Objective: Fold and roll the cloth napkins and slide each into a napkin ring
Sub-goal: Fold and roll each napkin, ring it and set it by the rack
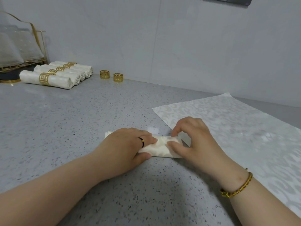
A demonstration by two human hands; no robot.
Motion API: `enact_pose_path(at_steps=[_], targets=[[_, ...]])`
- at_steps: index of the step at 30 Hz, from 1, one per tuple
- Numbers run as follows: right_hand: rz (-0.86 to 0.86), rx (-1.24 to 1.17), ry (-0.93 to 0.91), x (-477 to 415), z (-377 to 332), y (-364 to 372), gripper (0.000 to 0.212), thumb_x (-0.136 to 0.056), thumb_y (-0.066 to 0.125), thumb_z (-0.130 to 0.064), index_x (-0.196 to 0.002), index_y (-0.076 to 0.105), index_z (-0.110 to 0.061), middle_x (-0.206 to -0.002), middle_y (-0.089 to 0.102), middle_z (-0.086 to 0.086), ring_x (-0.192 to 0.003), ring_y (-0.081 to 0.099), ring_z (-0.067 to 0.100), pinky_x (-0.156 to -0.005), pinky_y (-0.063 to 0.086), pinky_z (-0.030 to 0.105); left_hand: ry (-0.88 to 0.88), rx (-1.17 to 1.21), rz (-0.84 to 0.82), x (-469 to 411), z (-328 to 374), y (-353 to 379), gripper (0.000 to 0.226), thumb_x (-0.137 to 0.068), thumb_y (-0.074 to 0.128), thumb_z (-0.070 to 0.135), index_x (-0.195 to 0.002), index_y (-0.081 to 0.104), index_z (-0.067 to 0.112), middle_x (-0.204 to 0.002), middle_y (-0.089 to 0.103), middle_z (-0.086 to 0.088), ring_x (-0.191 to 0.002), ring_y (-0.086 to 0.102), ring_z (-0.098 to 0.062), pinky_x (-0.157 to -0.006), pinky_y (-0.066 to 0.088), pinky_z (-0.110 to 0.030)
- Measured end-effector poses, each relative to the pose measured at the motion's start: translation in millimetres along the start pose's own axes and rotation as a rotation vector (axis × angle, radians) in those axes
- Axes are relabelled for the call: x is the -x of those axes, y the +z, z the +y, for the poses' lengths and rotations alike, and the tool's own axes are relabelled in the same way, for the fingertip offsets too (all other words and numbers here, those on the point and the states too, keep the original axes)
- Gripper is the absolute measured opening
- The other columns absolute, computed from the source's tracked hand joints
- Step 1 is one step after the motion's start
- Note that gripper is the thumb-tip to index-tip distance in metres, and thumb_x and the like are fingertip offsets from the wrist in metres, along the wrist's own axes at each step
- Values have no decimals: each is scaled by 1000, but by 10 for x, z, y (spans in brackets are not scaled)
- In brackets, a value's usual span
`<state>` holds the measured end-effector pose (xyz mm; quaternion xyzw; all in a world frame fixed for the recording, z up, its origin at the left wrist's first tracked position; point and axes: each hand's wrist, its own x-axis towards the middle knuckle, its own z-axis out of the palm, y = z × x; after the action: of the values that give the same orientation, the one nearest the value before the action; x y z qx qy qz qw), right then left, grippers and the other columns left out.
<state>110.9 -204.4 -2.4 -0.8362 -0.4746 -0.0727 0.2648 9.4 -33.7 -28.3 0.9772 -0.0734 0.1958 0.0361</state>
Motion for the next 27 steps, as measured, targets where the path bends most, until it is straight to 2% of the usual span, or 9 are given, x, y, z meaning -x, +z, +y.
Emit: enact_pose_path(at_steps=[2, 4, 9, 12, 16, 18, 21, 23, 27], targets=[[-136, 144, -100, 25, -12, -44, 28, -74, 63, -45, -94, 55, -27, -95, 45, -15, -95, 34, 8, -81, 21, 18, 9, 17, -1, -7, 2, 4, 42, -74, 35, 49, -93, 69, 34, -91, 69, 20, -73, 65, 3, -63, 49, -11], [-245, 232, -112, 28, -7, -50, 30, -81, 61, -38, -107, 53, -25, -99, 43, -15, -92, 32, 6, -77, 23, 15, 27, 23, -14, -7, -6, 19, 43, -74, 35, 49, -94, 70, 34, -92, 70, 19, -74, 66, 2, -64, 50, -14], [-203, 177, -74, -1, -29, -64, 20, -86, 56, -22, -105, 61, -23, -104, 57, -11, -90, 46, 6, -77, 34, 17, 15, 17, -25, -11, -15, 33, 42, -73, 37, 48, -94, 70, 33, -92, 70, 18, -74, 66, 0, -64, 50, -16], [-217, 59, 30, -20, 17, -76, 14, -85, 59, -20, -96, 68, -24, -92, 60, -14, -83, 51, 4, -78, 40, 18, 38, -3, -24, -29, -14, 25, 40, -73, 37, 47, -93, 69, 34, -89, 69, 20, -72, 65, 2, -64, 47, -13], [-248, -331, 226, -66, 108, -74, 14, -82, 64, -12, -79, 70, -25, -77, 65, -10, -66, 55, -2, -69, 44, 12, 26, -40, 4, -26, -6, 25, 42, -74, 35, 50, -94, 69, 36, -88, 67, 24, -70, 63, 5, -62, 45, -9], [-239, -482, 275, -75, 125, -60, 18, -82, 64, -8, -75, 68, -25, -72, 64, -9, -61, 56, -6, -63, 44, 5, 14, -35, -22, -30, 32, -34, 49, -76, 31, 53, -103, 68, 34, -97, 67, 21, -80, 64, 3, -70, 40, -10], [-224, -511, 283, -82, 127, -29, 22, -82, 64, -6, -71, 65, -24, -69, 61, -8, -57, 55, -6, -60, 42, 3, -62, 34, -85, -8, -5, -5, 88, -66, 2, 77, -131, 47, 37, -134, 48, 19, -119, 47, -2, -91, 22, -14], [-212, -479, 272, -72, 130, 4, 18, -82, 63, -6, -72, 65, -21, -75, 59, -10, -67, 53, -2, -62, 39, 1, -73, 117, -49, 4, -5, 21, 97, -67, -9, 80, -127, 53, 35, -132, 52, 14, -117, 50, -8, -91, 24, -16], [-181, -385, 239, -52, 184, 39, 9, -81, 65, -8, -88, 71, -9, -105, 53, -8, -103, 40, 4, -72, 24, -11, -5, 19, 48, 7, -35, 61, 68, -93, 8, 56, -97, 72, 32, -100, 70, 12, -84, 67, -6, -75, 39, -16]])
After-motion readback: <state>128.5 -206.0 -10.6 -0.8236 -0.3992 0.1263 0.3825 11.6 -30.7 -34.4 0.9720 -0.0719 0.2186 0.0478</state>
